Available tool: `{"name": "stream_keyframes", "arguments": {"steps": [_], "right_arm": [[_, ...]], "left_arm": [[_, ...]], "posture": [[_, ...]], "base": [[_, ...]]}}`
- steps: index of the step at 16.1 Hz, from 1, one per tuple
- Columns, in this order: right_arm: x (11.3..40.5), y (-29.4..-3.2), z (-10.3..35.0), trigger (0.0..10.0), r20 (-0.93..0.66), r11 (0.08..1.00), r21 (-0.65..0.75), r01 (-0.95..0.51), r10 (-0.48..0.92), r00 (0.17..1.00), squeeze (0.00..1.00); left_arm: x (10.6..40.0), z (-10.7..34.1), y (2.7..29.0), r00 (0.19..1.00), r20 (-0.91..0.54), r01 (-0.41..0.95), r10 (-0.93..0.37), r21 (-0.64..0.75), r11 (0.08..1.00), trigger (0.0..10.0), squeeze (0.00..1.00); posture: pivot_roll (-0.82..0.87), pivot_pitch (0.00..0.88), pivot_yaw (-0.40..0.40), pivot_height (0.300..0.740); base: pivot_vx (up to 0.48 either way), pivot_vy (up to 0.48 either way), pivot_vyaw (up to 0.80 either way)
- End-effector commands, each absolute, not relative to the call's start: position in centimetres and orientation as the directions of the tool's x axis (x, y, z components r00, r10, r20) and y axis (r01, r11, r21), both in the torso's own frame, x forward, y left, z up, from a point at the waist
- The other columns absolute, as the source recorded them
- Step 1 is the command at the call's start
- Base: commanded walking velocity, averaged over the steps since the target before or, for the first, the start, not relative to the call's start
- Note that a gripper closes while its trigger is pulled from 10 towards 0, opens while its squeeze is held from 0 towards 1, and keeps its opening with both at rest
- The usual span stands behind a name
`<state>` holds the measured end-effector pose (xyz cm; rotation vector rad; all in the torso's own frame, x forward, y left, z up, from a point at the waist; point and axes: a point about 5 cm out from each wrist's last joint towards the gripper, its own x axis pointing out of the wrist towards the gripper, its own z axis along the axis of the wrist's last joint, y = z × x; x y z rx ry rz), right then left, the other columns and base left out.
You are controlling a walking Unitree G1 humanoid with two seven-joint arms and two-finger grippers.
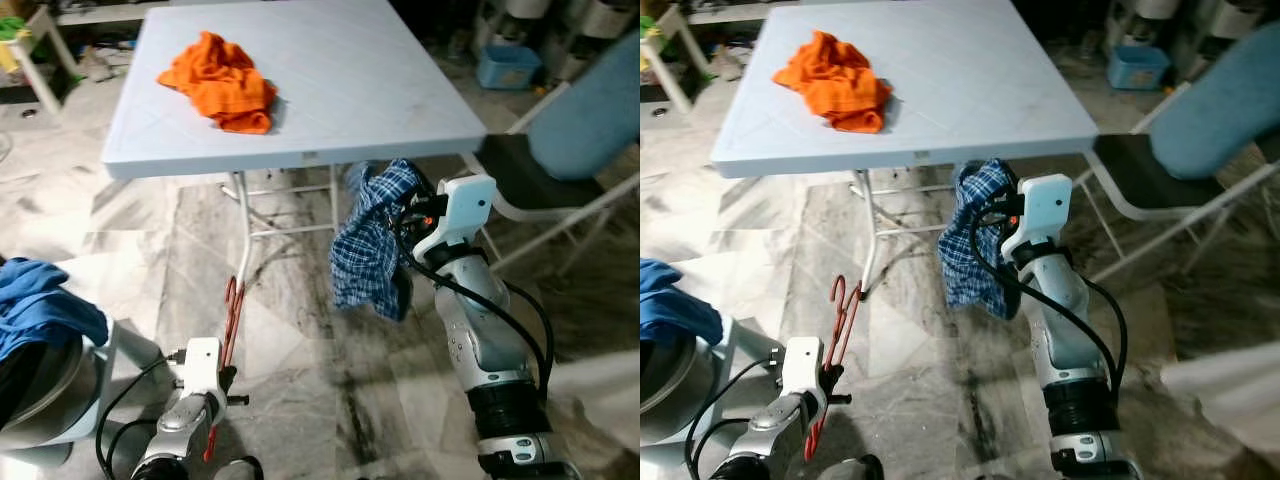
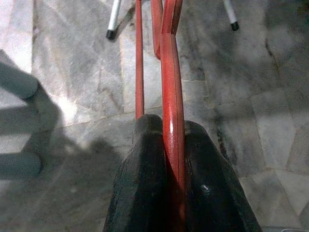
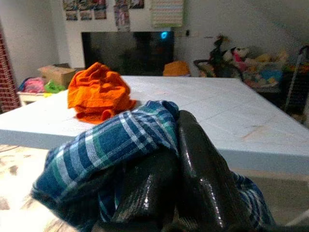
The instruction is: Hang hanger
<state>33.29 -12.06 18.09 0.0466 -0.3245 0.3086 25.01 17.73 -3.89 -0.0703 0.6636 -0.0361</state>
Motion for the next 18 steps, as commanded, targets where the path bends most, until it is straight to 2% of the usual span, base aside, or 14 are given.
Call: {"name": "stream_keyframes", "arguments": {"steps": [1,5,18], "right_arm": [[33.0,-12.2,17.0,10.0,0.286,0.954,0.001,-0.3,0.287,0.914,0.0],[32.8,-12.4,17.6,10.0,0.295,0.958,0.016,-0.288,0.271,0.916,0.0],[33.2,-11.5,18.8,10.0,0.328,0.95,0.006,-0.314,0.295,0.898,0.0]], "left_arm": [[25.3,-3.7,18.0,0.798,-0.6,0.022,-0.056,-0.064,0.998,10.0,0.0],[25.0,-4.1,18.0,0.788,-0.613,0.027,-0.066,-0.073,0.997,10.0,0.0],[24.6,-4.5,17.9,0.772,-0.633,0.031,-0.068,-0.07,0.997,10.0,0.0]], "posture": [[-0.01,0.144,-0.006,0.74],[-0.03,0.137,0.005,0.74],[-0.03,0.131,0.004,0.74]], "base": [[0.0,0.0,0.0],[0.244,0.0,0.0],[0.441,0.0,0.0]]}}
